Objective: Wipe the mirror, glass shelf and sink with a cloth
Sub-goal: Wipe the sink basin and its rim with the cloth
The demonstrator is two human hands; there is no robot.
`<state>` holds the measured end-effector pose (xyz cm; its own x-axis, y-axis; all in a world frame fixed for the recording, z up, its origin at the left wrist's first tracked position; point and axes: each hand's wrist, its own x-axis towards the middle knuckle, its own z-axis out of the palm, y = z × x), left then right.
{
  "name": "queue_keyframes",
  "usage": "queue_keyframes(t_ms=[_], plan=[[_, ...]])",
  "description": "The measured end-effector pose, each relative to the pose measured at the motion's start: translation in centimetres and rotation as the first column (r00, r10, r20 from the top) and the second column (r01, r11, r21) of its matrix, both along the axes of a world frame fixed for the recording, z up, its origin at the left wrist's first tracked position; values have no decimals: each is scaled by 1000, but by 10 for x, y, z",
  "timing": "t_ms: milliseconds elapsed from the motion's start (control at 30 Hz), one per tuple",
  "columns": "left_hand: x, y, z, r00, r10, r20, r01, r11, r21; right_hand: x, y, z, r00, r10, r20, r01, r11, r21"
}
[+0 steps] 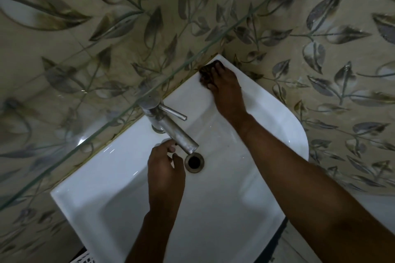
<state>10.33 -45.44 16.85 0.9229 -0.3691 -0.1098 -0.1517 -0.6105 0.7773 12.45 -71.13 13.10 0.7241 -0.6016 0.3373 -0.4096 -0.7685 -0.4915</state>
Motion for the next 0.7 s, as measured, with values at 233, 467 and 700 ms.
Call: queue_keyframes(t_ms=[233,467,700], plan=[[-5,5,-3,998,12,59,-9,998,-57,-12,90,-6,905,414,98,-403,908,-113],[-12,-8,-4,981,-193,-21,194,978,72,-6,40,-4,943,330,46,-315,928,-199],[-14,-34,-3,887,-461,-27,462,886,42,-47,-11,36,992,80,102,-98,978,185]])
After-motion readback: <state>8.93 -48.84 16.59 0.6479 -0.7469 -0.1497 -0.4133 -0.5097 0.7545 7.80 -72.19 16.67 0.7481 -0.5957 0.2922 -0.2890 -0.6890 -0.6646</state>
